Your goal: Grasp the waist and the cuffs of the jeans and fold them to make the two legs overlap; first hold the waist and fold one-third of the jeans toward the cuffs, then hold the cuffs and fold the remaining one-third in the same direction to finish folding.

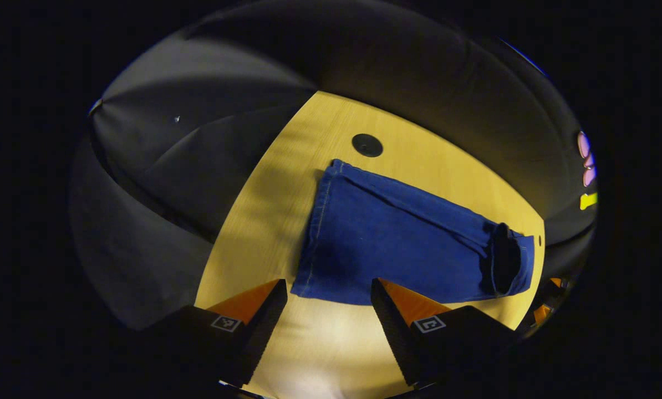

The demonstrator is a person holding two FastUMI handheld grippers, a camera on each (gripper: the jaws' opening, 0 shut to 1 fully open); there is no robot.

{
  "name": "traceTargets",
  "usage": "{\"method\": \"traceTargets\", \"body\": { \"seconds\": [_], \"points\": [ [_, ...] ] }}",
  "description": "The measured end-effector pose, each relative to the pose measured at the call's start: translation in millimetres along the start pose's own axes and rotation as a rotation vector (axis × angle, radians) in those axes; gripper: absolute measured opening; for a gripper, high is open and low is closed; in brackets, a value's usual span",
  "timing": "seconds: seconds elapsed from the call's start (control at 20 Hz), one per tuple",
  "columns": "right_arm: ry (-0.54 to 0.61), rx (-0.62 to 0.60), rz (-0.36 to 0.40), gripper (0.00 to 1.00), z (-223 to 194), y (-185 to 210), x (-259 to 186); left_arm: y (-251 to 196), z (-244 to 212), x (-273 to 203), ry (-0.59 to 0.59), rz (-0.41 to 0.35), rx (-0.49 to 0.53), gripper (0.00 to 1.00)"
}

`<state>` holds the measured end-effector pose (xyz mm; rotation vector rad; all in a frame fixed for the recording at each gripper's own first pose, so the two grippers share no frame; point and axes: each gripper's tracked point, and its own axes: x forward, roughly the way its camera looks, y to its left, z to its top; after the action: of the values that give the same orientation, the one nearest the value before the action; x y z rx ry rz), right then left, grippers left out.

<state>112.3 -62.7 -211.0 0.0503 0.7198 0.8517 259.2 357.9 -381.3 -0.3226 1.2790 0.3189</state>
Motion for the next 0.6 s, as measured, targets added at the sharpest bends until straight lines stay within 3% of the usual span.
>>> {"method": "traceTargets", "body": {
  "seconds": [0.05, 0.2, 0.25, 0.55, 0.6],
  "points": [
    [-0.001, 0.000, -0.007, 0.97, -2, -7, -8, 1, 1, 9, 0.022, 0.018, 0.005, 0.97],
    [0.003, -0.002, -0.036, 0.97, -8, -28, -28, 4, -8, 31, 0.104, 0.047, 0.029, 0.96],
    [0.000, -0.001, -0.051, 0.97, -10, -35, -34, 1, -9, 39, 0.111, 0.046, 0.028, 0.92],
    [0.042, 0.013, -0.083, 0.97, -35, -62, -47, -2, -7, 47, 0.158, 0.105, 0.112, 0.96],
    [0.044, 0.014, -0.081, 0.97, -36, -62, -46, -7, -7, 45, 0.164, 0.106, 0.111, 0.86]
  ]
}}
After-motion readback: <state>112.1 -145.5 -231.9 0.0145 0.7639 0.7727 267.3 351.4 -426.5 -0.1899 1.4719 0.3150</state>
